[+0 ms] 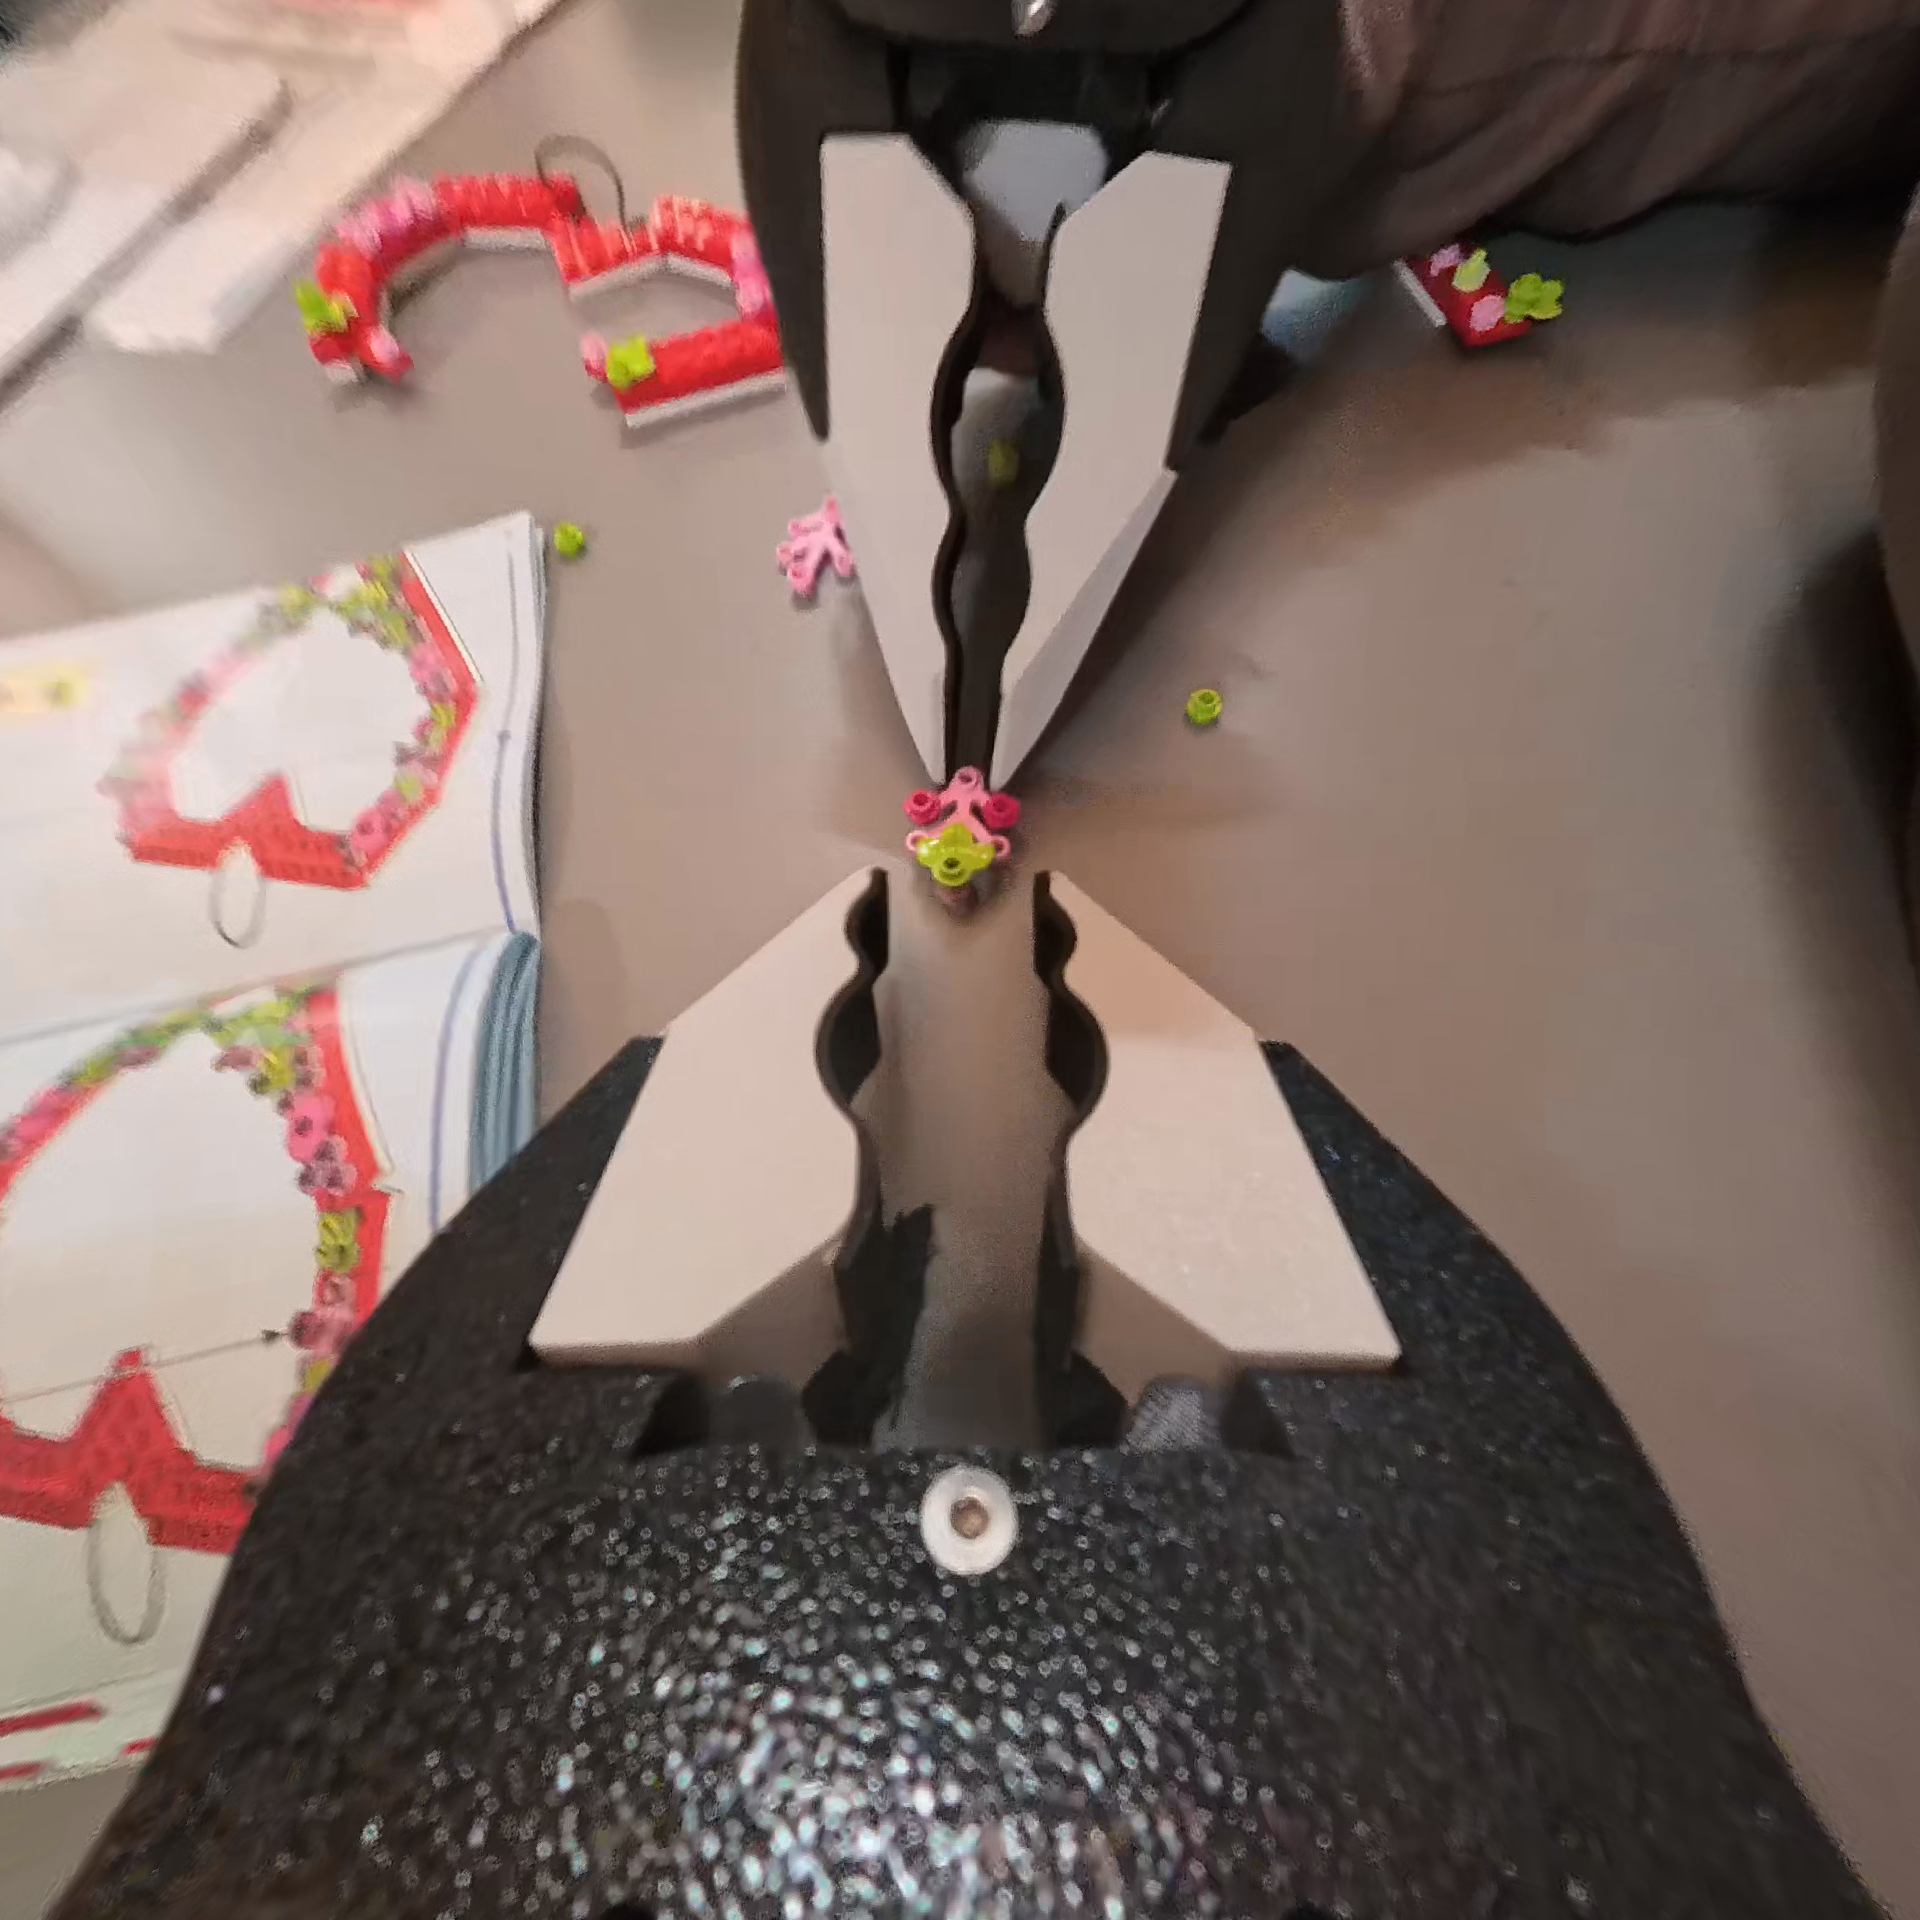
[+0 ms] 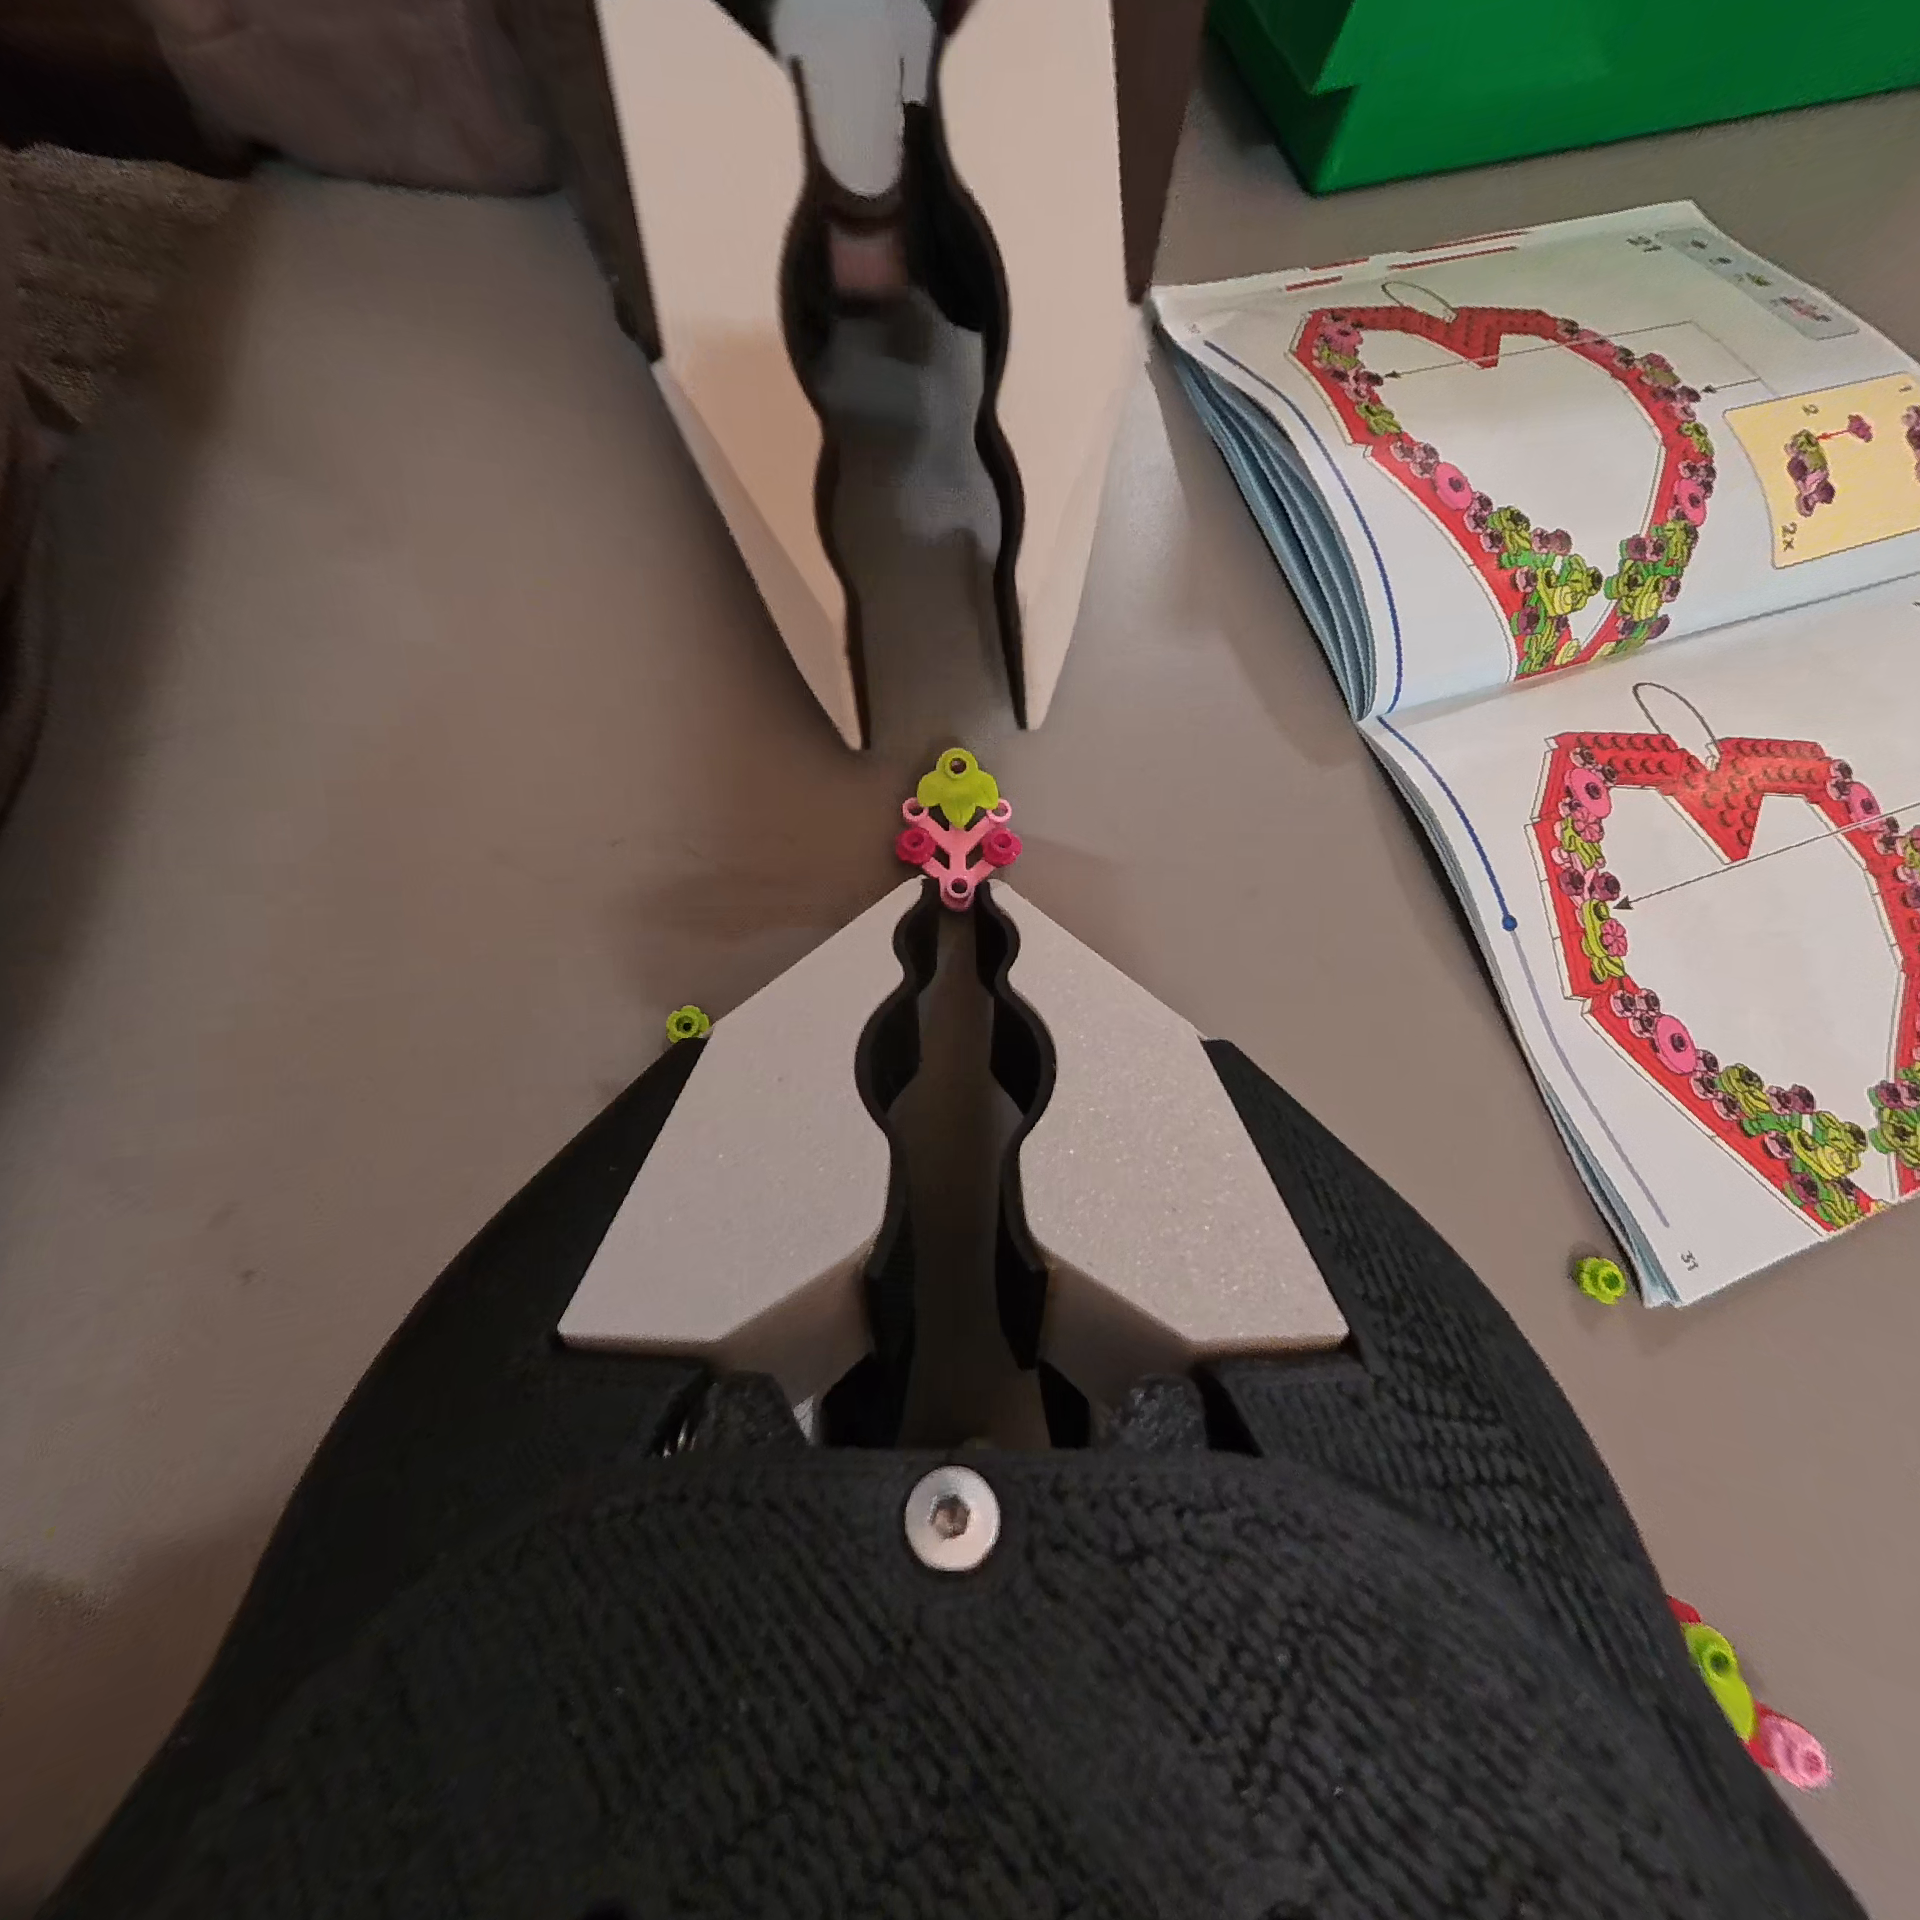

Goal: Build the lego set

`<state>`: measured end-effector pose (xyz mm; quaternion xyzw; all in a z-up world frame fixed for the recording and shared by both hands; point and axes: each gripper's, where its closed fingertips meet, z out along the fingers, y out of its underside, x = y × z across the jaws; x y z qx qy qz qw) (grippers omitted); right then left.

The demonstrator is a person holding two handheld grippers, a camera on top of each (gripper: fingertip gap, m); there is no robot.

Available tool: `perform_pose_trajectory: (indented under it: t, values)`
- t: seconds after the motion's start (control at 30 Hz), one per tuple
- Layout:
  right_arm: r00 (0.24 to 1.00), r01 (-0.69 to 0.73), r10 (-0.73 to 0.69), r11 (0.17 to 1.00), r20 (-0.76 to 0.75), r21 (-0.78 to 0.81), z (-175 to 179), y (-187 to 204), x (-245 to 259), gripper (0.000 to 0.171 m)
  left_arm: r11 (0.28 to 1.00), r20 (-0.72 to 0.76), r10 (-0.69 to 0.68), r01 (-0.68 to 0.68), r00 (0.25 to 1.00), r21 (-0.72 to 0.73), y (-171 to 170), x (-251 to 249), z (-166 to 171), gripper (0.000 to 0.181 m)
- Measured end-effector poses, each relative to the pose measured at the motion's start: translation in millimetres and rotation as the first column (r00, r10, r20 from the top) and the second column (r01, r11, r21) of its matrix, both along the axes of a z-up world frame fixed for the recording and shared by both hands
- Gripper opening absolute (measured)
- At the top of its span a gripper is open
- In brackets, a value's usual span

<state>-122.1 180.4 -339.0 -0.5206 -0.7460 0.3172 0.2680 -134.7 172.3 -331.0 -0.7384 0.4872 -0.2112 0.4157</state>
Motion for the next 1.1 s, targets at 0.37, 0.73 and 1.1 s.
perform_pose_trajectory:
  t: [0.37, 0.73, 1.1]
  values:
    - [1.0, 0.009, -0.009, 1.0, -0.02, -0.006, 26, 9, -2, 0.005, 0.675, -0.278, 0.069, 0.161, 0.958, 0.72, 13, -6, 37, 0.037]
    - [1.0, -0.02, 0.02, 1.0, -0.019, -0.002, 37, 6, -5, 0.005, 0.423, -0.462, 0.192, 0.352, 0.866, 0.835, 16, -3, 34, 0.032]
    - [0.999, -0.034, 0.033, 0.998, -0.03, -0.043, 40, 1, -6, 0.005, 0.397, -0.444, 0.216, 0.337, 0.869, 0.853, 17, -2, 38, 0.008]
